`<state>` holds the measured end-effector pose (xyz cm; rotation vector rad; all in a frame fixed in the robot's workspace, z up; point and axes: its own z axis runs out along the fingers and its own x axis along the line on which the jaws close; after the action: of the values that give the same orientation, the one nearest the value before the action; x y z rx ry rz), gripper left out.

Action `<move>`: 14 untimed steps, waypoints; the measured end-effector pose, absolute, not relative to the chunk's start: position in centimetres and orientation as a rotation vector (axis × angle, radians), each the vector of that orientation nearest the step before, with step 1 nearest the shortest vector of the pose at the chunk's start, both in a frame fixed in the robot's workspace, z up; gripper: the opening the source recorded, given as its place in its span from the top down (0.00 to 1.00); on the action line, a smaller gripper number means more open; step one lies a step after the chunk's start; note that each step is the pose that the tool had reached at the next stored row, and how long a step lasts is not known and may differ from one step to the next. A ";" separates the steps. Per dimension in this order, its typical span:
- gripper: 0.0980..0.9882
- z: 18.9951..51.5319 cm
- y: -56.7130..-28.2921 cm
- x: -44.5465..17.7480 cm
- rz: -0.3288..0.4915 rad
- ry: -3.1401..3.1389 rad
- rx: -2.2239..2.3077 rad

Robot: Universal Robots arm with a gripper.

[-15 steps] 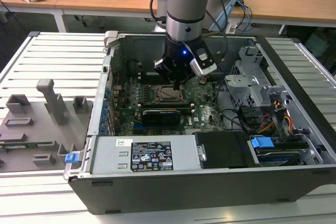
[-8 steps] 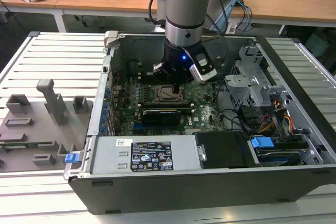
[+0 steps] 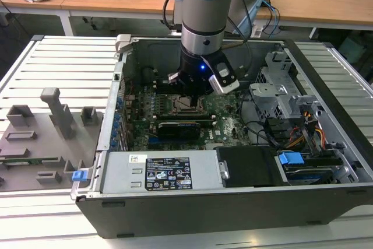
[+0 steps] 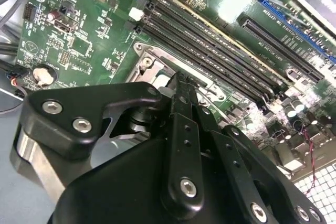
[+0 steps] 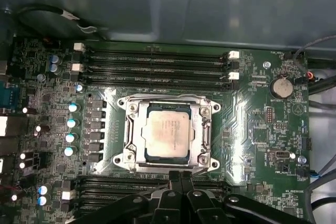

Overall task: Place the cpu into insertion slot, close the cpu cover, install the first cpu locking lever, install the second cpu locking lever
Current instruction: 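Install the second cpu locking lever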

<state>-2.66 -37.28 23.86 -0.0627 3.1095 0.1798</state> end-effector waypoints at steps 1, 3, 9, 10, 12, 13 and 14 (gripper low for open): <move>0.99 23.9 -37.4 -2.7 0.180 3.110 -0.063; 0.99 23.9 -37.5 -2.7 0.180 3.110 -0.062; 0.99 23.8 -37.8 -3.5 0.182 3.109 -0.063; 0.99 23.8 -37.8 -3.8 0.183 3.109 -0.064; 0.99 23.7 -37.8 -4.1 0.183 3.109 -0.066; 0.99 23.5 -37.8 -4.3 0.183 3.109 -0.068; 0.99 23.4 -37.8 -4.4 0.183 3.109 -0.070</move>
<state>-4.43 -37.83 23.40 -0.0698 3.1095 0.1831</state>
